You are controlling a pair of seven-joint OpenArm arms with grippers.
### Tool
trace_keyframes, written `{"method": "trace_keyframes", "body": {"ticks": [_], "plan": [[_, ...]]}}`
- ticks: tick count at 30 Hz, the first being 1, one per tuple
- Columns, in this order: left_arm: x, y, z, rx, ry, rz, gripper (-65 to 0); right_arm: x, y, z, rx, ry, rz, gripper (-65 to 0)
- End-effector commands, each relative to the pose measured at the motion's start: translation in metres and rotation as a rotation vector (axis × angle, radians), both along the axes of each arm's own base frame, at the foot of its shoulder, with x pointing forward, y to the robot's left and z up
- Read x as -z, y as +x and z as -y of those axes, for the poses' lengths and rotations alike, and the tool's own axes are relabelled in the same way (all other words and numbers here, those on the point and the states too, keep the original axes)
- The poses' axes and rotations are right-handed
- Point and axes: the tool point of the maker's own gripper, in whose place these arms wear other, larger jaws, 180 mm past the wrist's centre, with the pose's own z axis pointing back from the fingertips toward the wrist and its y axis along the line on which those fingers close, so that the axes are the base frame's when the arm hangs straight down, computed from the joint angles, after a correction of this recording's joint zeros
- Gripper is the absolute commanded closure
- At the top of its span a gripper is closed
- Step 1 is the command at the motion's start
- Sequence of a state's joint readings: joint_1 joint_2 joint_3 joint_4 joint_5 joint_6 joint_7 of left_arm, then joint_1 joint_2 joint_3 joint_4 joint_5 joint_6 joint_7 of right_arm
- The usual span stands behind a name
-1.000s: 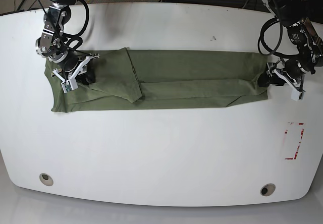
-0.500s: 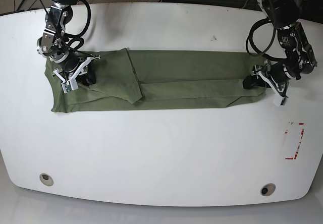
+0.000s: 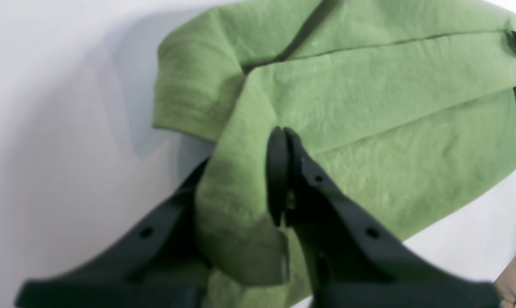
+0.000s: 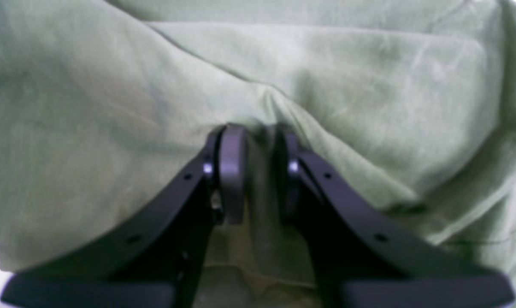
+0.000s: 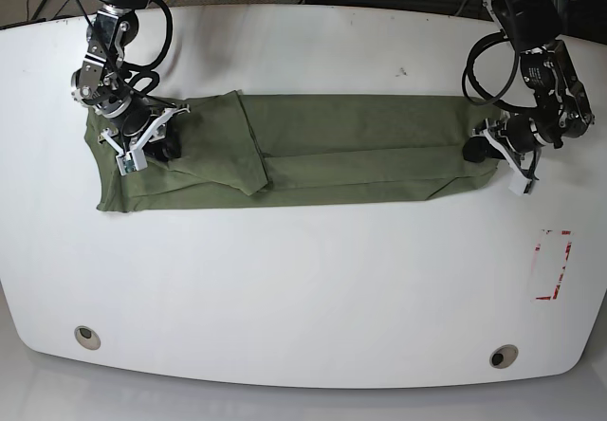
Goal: Layout the t-shirt on the table in an organized manner, then fold the t-shirt properly
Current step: 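Lift the strip's end with the left gripper and carry it toward the right gripper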
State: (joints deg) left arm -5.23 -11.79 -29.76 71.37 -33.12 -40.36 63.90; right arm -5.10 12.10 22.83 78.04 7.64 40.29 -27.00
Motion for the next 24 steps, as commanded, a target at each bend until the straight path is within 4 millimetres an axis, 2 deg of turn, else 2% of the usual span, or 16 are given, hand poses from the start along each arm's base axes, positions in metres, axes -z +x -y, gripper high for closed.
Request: {"method": "trace_keyframes", "body": {"ticks": [1, 6, 8, 14, 17, 21, 22, 24], "plan": [[-0.012, 0.002, -0.015, 0.005, 0.073, 0.009, -3.6, 0.023, -0.023, 0.007, -0.025, -0.086, -0.139, -12.2], [-0.04, 0.013, -0.009, 0.064, 0.15, 0.082, -3.6, 0.024, -0.023, 0.007, -0.025, -0.085, -0.139, -12.2], [-0.055, 0.016, 0.005, 0.135, 0.203, 0.117, -3.6, 0.024, -0.023, 0.007, -0.025, -0.085, -0.139, -12.2], [-0.105, 0.019, 0.062, 0.345, 0.32, 0.289, -3.9, 0.024, -0.023, 0.007, -0.025, -0.085, -0.139, -12.2], [-0.11, 0.017, 0.09, 0.435, 0.32, 0.323, -3.9, 0.023, -0.022, 0.007, -0.025, -0.085, -0.138, -12.2], [-0.108, 0.011, 0.123, 0.534, 0.3, 0.332, -3.9, 0.02, -0.017, 0.006, -0.024, -0.083, -0.127, -12.2], [-0.106, 0.009, 0.136, 0.554, 0.275, 0.337, -3.9, 0.02, -0.017, 0.006, -0.024, -0.083, -0.127, -12.2], [-0.105, 0.007, 0.149, 0.568, 0.252, 0.339, -3.9, 0.02, -0.016, 0.006, -0.024, -0.083, -0.125, -12.2]]}}
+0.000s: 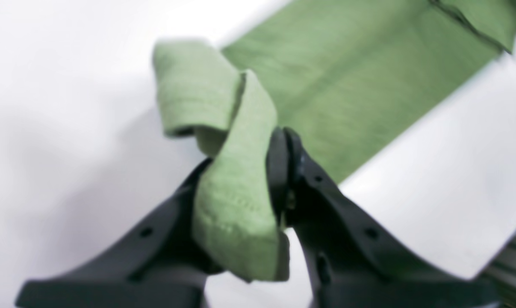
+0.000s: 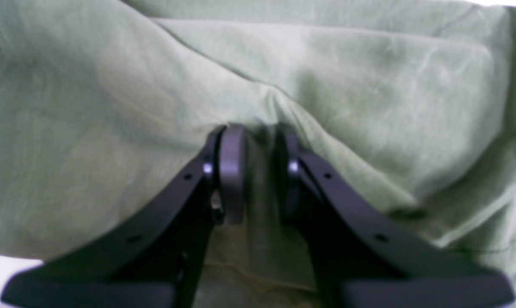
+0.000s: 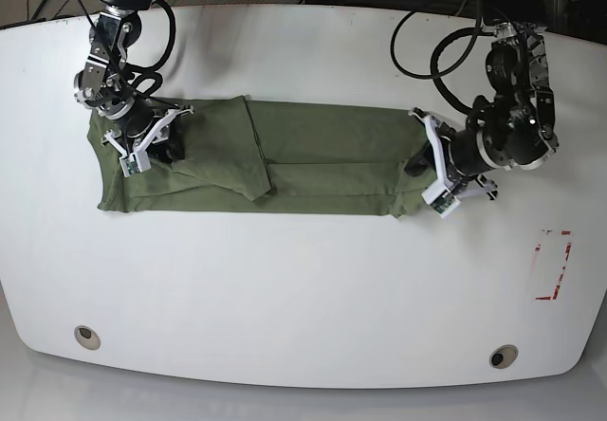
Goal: Layout the t-shirt on the table in an organized manner, then fold the t-shirt properly
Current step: 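Lift the strip's end with the left gripper and carry it toward the right gripper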
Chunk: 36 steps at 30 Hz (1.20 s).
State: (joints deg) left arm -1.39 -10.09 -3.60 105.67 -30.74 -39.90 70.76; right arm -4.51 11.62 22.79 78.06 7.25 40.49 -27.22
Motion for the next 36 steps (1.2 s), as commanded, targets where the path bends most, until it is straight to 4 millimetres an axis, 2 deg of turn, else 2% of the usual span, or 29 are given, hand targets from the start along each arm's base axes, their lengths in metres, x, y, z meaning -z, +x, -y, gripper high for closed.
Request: {"method": "trace_keyframes", "body": {"ticks": [1, 9, 14, 19, 29, 36], "plan": [[-0.015, 0.006, 0.024, 0.033, -0.062, 0.05, -4.0, 0.021, -0.02, 0.009, -0.019, -0.086, -0.129, -12.2], [-0.029, 0.013, 0.066, 0.071, -0.158, 0.073, -4.0, 0.021, -0.02, 0.009, -0.019, -0.086, -0.129, -12.2], [-0.023, 0.015, 0.083, 0.04, -0.228, 0.023, -4.2, 0.022, -0.021, 0.009, -0.019, -0.084, -0.131, -12.2], [-0.022, 0.028, 0.089, 0.012, -0.223, 0.015, -4.2, 0.022, -0.021, 0.009, -0.019, -0.084, -0.132, -12.2], [-0.015, 0.029, 0.093, 0.007, -0.218, -0.009, -4.2, 0.022, -0.021, 0.009, -0.019, -0.085, -0.131, -12.2], [-0.022, 0.035, 0.098, 0.008, -0.234, 0.005, -4.4, 0.022, -0.021, 0.009, -0.019, -0.085, -0.131, -12.2]]}}
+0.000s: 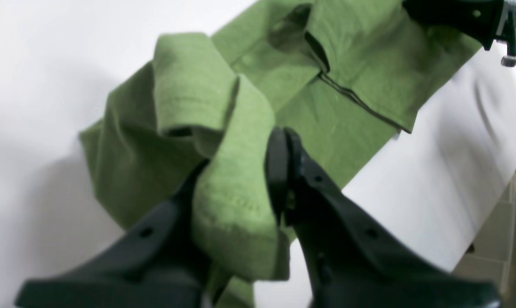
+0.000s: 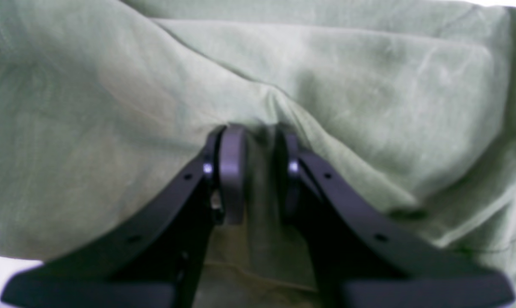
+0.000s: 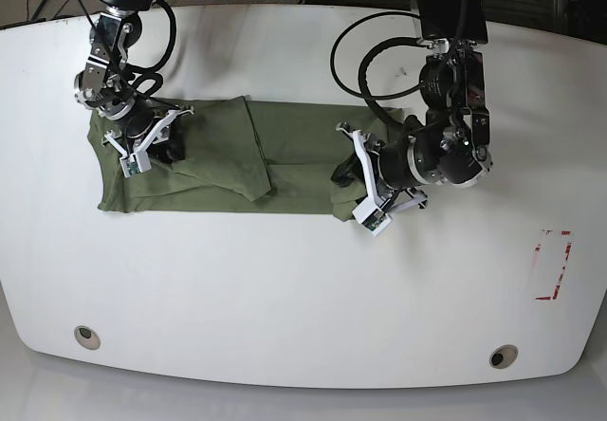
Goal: Layout the t-shirt on the table in an organized manner, then fold the t-shirt properly
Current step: 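Lift the strip's end with the left gripper and carry it toward the right gripper, then lower the held end onto the strip's middle with the left gripper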
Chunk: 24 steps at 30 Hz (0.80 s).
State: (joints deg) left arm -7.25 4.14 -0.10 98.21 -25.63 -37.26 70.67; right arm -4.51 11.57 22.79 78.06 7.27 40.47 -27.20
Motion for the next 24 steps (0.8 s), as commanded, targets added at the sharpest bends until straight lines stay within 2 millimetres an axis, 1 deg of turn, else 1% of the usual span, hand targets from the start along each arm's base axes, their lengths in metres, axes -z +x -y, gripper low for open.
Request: {"method": "trace_keyframes", "body": {"ticks": [1, 2, 5, 9, 16, 18, 20, 24], "plan": [[-0.022, 0.012, 0.012, 0.0, -0.06, 0.059, -4.7, 0.022, -0.021, 0.009, -0.02, -0.086, -0.132, -12.2], [-0.022, 0.012, 0.014, -0.001, -0.065, 0.057, -6.1, 0.022, -0.021, 0.009, -0.02, -0.086, -0.132, -12.2], [-0.022, 0.012, 0.016, -0.001, -0.07, 0.057, -13.3, 0.022, -0.021, 0.009, -0.02, -0.086, -0.132, -12.2], [-0.028, 0.012, 0.029, 0.0, -0.108, 0.056, -21.5, 0.022, -0.021, 0.009, -0.02, -0.086, -0.133, -12.2], [-0.042, 0.017, 0.046, -0.005, -0.134, 0.055, -31.8, 0.023, -0.022, 0.009, -0.022, -0.089, -0.143, -12.2], [-0.045, 0.017, 0.049, 0.002, -0.137, 0.059, -34.4, 0.024, -0.024, 0.01, -0.024, -0.095, -0.157, -12.2], [-0.05, 0.017, 0.051, 0.012, -0.137, 0.077, -35.4, 0.023, -0.023, 0.01, -0.025, -0.099, -0.157, -12.2], [-0.058, 0.014, 0.056, 0.033, -0.135, 0.106, -35.3, 0.017, -0.021, 0.01, -0.03, -0.109, -0.141, -12.2]]}}
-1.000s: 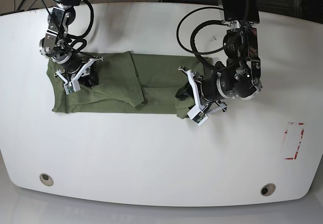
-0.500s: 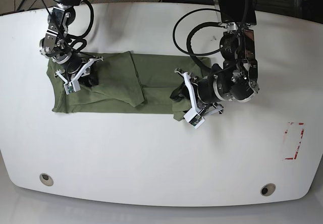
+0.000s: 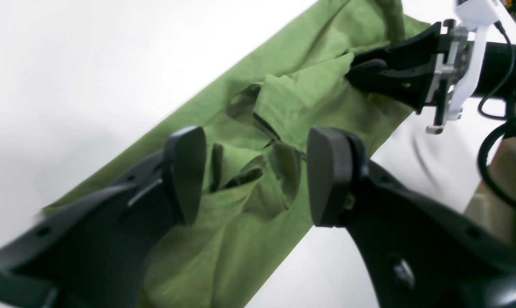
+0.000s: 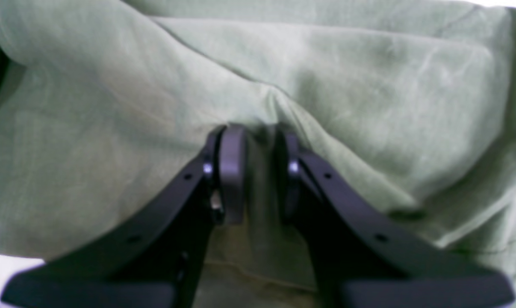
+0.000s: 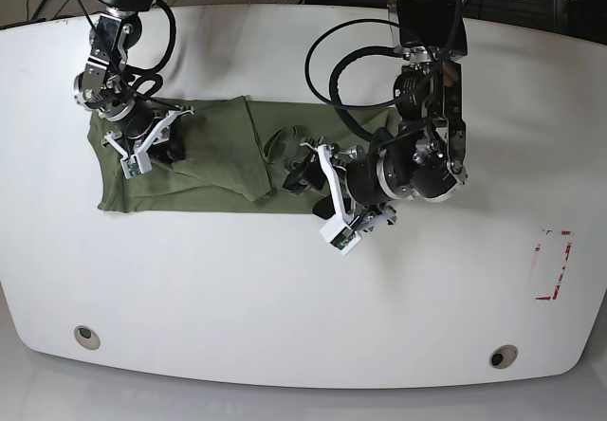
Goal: Layout the t-shirt on the table in an organized manner, then fold the t-shirt properly
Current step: 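Lower the held end onto the strip's middle with the left gripper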
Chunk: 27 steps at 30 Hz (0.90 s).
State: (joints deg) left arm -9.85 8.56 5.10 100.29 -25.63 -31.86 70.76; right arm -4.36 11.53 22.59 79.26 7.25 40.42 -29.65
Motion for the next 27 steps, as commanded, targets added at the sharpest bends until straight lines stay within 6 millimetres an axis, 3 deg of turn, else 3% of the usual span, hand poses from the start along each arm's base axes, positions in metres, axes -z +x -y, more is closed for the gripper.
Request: {"method": "trace_keyframes", "body": {"ticks": [1, 8, 14, 20, 27], "plan": [[-0.024, 0.007, 0.008, 0.009, -0.048, 0.068, -35.3, 0.017, -0.019, 0.011, -0.018, -0.093, -0.116, -12.2], [-0.018, 0.015, -0.014, -0.063, -0.053, 0.046, -35.4, 0.013, -0.016, 0.011, -0.02, -0.098, -0.105, -12.2], [0.009, 0.018, -0.055, -0.129, 0.011, -0.012, -35.6, 0.014, -0.016, 0.004, -0.02, -0.082, -0.104, -12.2], [0.039, 0.012, -0.083, -0.206, 0.016, -0.105, -35.7, 0.015, -0.016, 0.002, -0.02, -0.079, -0.104, -12.2], [0.063, 0.01, -0.09, -0.247, -0.019, -0.171, -35.7, 0.018, -0.017, -0.01, -0.058, -0.075, -0.111, -12.2]]}}
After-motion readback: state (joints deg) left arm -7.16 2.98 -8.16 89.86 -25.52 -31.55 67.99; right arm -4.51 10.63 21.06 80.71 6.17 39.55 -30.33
